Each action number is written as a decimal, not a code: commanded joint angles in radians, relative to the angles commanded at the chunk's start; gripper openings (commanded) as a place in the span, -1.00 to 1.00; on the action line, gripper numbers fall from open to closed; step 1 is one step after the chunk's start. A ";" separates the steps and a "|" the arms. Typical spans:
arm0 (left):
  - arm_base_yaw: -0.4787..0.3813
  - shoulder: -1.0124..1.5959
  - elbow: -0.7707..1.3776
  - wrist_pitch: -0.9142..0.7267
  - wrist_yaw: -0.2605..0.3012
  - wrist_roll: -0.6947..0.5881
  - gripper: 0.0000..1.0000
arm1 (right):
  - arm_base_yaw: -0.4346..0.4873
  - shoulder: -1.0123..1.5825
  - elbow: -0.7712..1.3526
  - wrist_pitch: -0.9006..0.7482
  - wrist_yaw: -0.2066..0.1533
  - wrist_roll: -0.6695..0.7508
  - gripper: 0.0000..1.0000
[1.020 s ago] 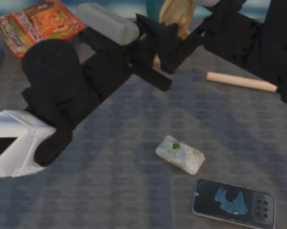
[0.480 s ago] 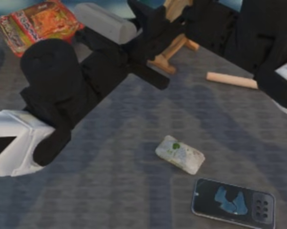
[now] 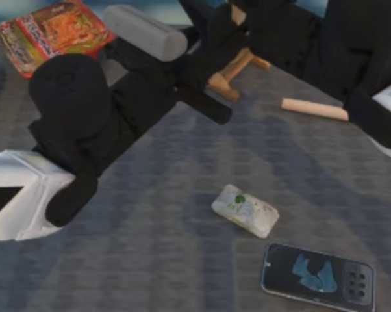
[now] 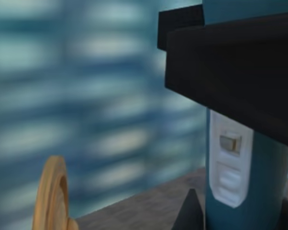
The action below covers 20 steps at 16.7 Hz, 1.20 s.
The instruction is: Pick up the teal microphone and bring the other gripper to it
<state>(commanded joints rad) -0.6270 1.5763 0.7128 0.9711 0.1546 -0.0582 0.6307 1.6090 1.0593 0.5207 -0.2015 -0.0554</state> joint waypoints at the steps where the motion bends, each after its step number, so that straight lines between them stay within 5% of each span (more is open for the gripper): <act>1: 0.000 0.000 0.000 0.000 0.000 0.000 -1.00 | 0.000 0.000 0.000 0.000 0.000 0.000 -0.51; 4: 0.000 0.000 0.000 0.000 0.000 0.000 -1.00 | 0.000 0.000 0.000 0.000 0.000 0.000 -0.96; 13: 0.000 0.000 0.000 0.000 0.000 0.000 -1.00 | 0.000 0.000 0.000 0.000 0.000 0.000 -1.00; 20: 0.000 0.000 0.000 0.000 0.000 0.000 0.06 | 0.000 0.000 0.000 0.000 0.000 0.000 -1.00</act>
<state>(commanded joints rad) -0.6270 1.5763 0.7128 0.9711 0.1546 -0.0582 0.6307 1.6090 1.0593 0.5207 -0.2015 -0.0554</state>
